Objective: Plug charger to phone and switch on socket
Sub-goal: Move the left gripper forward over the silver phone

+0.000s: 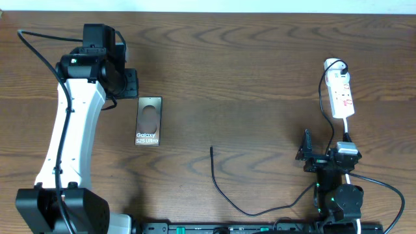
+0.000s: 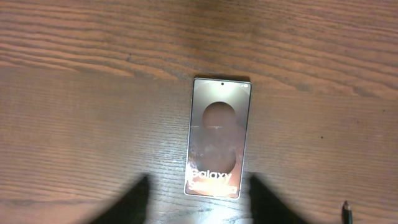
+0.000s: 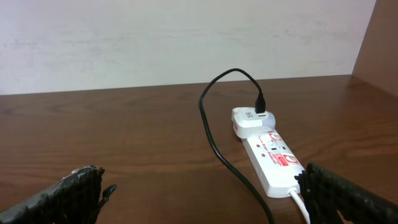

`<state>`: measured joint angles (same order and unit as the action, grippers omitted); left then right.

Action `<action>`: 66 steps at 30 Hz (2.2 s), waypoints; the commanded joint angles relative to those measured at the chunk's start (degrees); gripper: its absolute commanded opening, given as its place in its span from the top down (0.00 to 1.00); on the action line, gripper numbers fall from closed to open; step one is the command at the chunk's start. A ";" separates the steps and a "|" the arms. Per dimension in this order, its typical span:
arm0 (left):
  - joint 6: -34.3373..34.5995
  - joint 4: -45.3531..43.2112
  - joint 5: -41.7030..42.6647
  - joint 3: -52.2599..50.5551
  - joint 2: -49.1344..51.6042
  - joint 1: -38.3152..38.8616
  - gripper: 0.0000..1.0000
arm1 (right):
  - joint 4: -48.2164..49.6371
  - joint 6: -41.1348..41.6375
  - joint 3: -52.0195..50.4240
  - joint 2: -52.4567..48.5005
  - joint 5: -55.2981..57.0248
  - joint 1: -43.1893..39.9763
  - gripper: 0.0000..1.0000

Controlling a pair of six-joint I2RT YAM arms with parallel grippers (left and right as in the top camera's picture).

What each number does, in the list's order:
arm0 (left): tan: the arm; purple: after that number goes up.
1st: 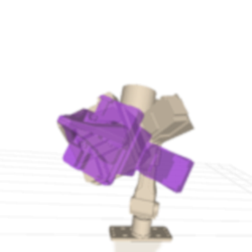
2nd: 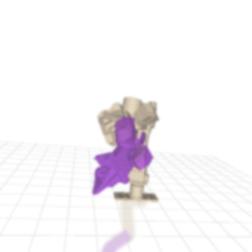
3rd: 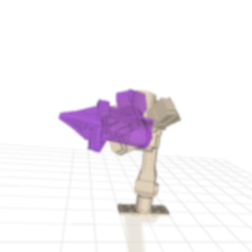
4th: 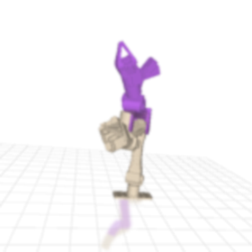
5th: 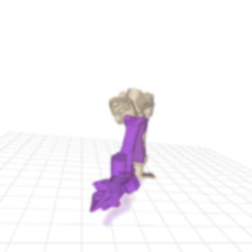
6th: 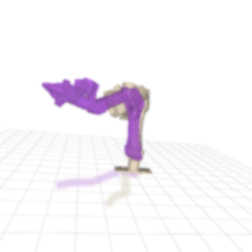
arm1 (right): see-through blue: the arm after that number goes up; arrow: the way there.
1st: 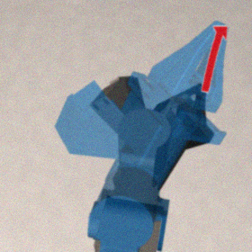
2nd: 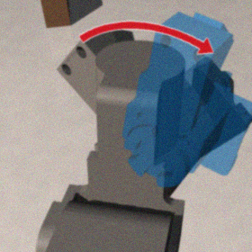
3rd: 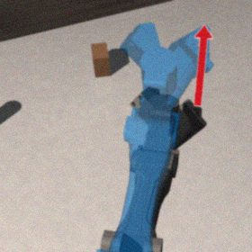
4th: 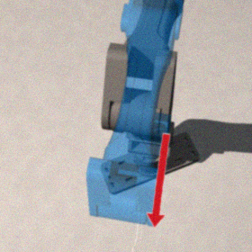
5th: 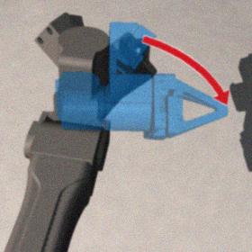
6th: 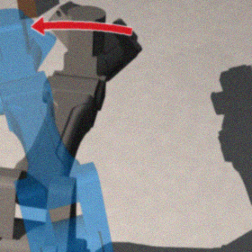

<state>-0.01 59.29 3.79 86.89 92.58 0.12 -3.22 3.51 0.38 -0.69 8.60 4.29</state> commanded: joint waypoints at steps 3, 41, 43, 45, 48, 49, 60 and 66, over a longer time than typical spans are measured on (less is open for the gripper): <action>-0.15 0.26 0.52 1.14 -0.09 0.24 0.14 | -0.26 0.72 -0.07 0.31 0.04 0.09 0.01; 0.02 -6.75 1.57 -11.67 10.21 0.24 0.00 | -0.26 0.72 -0.07 0.31 0.04 0.09 0.01; 0.04 -7.15 1.60 -11.67 11.15 0.24 0.00 | -0.26 0.72 -0.07 0.31 0.04 0.09 0.01; 0.04 -7.37 1.57 -11.67 11.39 0.24 0.00 | -0.26 0.72 -0.07 0.31 0.04 0.09 0.01; 0.04 -7.63 1.60 -11.67 11.39 0.24 0.00 | -0.26 0.72 -0.07 0.31 0.04 0.09 0.01; 0.02 -7.61 1.57 -11.67 11.47 0.24 0.00 | -0.26 0.72 -0.07 0.31 0.04 0.09 0.01; 0.02 -7.58 -0.55 -11.67 12.55 2.93 0.00 | -0.26 0.72 -0.07 0.31 0.04 0.09 0.01; 0.07 -8.81 -1.88 -11.67 12.66 3.43 0.00 | -0.26 0.72 -0.07 0.31 0.04 0.09 0.01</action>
<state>0.01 50.81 3.73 75.33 104.53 3.77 -3.22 3.51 0.38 -0.69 8.60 4.29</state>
